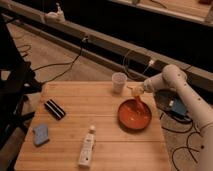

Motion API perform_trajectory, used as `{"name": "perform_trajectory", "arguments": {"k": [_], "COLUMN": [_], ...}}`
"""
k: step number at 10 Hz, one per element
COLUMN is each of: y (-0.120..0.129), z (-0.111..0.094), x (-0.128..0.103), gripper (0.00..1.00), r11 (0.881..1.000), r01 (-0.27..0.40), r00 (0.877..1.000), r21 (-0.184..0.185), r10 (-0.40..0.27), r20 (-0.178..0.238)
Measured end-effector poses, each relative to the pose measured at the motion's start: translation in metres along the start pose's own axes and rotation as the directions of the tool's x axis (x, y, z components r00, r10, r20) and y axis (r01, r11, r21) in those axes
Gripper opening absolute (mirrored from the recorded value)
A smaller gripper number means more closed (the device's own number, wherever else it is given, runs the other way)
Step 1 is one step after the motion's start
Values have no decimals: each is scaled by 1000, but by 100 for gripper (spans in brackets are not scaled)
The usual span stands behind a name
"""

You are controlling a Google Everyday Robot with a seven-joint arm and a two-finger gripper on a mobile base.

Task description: Place the pepper in the ceramic bowl

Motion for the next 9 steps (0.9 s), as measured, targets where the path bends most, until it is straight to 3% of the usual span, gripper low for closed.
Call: {"name": "perform_trajectory", "arguments": {"k": [3,5,9], "y": [26,46,48], "z": [-5,-4,-3], "x": [18,24,24], "gripper": [79,80,80], "r11": [998,995,994], "r01": [31,55,58], "r00": [999,998,998], "r21": [-54,-88,-90], "r10": [-31,-54,-57], "r20": [11,15,15]}}
